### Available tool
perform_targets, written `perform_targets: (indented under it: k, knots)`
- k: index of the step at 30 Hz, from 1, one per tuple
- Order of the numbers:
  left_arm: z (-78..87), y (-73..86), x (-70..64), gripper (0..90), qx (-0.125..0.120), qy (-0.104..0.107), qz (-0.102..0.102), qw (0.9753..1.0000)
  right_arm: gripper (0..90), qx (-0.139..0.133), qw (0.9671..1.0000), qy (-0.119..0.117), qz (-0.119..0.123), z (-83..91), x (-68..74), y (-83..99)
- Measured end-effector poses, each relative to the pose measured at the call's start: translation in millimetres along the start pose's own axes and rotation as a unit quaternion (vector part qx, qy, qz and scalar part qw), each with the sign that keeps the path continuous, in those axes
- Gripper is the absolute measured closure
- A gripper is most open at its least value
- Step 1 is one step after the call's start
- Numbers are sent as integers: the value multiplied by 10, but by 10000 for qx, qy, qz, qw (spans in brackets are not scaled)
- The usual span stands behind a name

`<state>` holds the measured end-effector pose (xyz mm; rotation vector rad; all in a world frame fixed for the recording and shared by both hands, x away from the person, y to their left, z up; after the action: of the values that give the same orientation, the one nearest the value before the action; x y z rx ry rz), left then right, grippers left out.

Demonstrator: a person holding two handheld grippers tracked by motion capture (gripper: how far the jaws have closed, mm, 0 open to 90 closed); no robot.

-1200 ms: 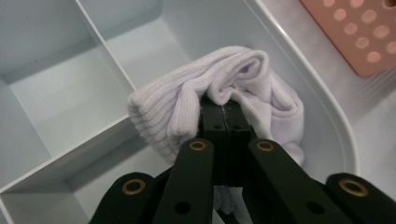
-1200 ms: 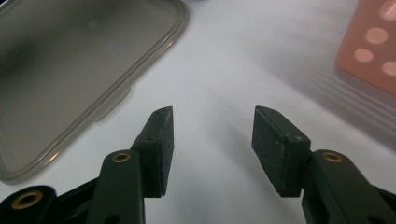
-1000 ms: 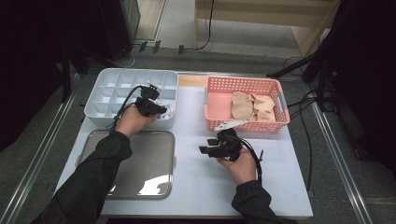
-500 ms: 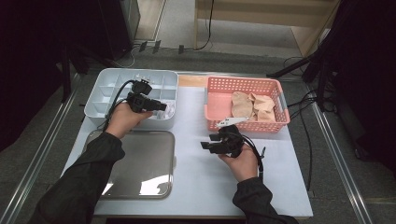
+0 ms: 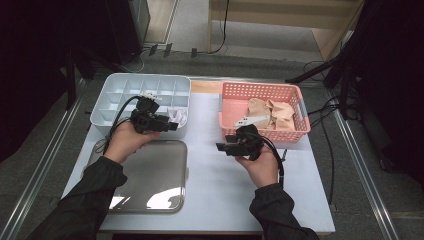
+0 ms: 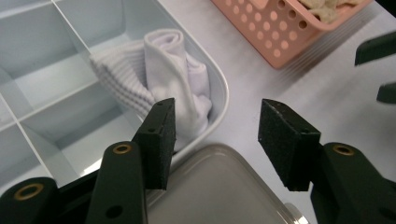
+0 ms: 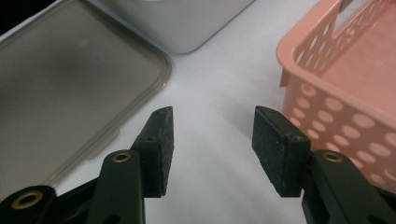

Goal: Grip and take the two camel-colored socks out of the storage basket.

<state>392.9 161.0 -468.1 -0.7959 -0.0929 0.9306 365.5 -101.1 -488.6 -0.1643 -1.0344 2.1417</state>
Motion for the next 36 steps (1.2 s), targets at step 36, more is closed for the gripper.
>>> perform_targets:
  k: [36]
  knots:
    - [87,729,-146,410,-288,197,148,9993,501,-2,9971,684,-336,90,-962,-496]
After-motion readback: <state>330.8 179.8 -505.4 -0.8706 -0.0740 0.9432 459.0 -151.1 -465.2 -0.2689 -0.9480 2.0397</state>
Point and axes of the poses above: each handheld gripper's, and its own axes: z roughly backward along the jaws, y roughly out of its underside, x roughly to its left, the point moved 5 cm from there along -z, roughly forward along the jaws, and after that the axes turned 2 degrees about y, right-handed, at the moved point
